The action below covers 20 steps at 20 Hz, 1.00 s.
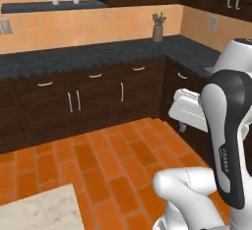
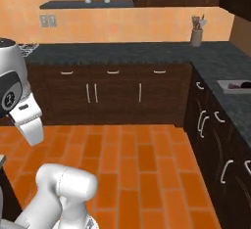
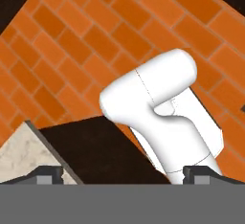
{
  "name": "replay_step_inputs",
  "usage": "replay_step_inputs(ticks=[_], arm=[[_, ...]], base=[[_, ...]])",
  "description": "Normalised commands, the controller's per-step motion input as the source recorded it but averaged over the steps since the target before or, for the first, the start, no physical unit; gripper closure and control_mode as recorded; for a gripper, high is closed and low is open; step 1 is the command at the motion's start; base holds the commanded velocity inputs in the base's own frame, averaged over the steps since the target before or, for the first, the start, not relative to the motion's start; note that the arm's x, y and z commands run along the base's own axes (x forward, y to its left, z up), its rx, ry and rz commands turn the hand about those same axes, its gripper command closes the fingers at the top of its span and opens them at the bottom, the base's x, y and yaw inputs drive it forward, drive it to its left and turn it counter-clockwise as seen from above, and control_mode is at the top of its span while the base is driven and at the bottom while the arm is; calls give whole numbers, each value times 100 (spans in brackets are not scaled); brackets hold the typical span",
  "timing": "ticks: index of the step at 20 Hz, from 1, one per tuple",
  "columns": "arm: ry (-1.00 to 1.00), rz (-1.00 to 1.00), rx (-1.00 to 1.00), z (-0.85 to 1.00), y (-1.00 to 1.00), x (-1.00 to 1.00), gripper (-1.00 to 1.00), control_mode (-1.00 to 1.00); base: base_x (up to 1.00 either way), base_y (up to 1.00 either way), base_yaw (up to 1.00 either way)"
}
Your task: Take the meat container that has the chicken drumstick and place it on the second highest rack of the freezer. Then take the vegetable container that has the potato and avocado and place it on the highest rack of the freezer.
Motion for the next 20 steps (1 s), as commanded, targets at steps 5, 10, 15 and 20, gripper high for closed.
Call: replay_step_inputs(ticks=[5,10,15,20], arm=[[0,0,0,0,0,0,-100,100],[0,0,0,0,0,0,-100,100],[0,0,0,0,0,0,-100,100],[0,0,0,0,0,0,-100,100]], base=[[100,-13,-16],[100,-2,-34],[94,0,-41],[70,0,-52]])
